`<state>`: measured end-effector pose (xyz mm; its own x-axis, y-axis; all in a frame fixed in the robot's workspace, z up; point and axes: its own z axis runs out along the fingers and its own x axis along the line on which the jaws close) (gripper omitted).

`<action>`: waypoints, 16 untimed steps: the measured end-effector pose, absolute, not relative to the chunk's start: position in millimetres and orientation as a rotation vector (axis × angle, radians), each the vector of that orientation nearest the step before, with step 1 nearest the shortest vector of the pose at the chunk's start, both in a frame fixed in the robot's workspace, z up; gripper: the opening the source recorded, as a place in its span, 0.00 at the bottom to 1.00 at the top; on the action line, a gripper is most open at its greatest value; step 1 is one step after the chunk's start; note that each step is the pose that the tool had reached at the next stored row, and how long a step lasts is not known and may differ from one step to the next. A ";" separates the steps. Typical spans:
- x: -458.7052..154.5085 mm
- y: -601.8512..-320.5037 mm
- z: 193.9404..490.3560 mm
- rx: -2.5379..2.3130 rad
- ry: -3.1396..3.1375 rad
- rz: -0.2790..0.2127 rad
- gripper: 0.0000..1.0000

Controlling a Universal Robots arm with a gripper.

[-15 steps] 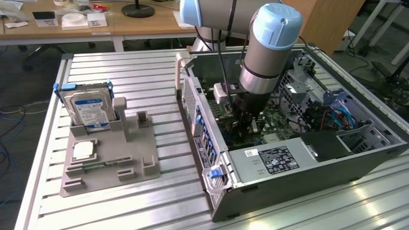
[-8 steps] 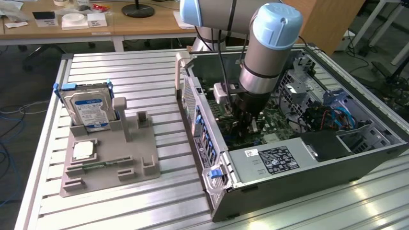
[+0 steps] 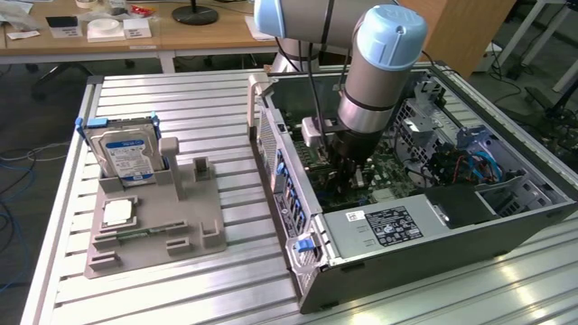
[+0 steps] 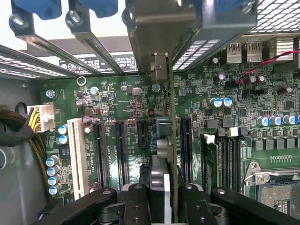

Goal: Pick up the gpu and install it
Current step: 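Insert the gpu into the slot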

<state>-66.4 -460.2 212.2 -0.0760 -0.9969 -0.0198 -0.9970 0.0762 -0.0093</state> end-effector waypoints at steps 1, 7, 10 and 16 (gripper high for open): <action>-66.4 -460.2 211.8 -2.121 2.289 0.010 0.28; -66.4 -460.3 209.9 -2.121 2.289 0.011 0.28; -66.4 -460.2 209.3 -2.121 2.289 0.011 0.28; -66.3 -460.0 210.9 -2.120 2.288 0.012 0.28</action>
<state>-66.3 -460.0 210.9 -0.0760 -0.9969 -0.0219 -0.9970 0.0763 -0.0098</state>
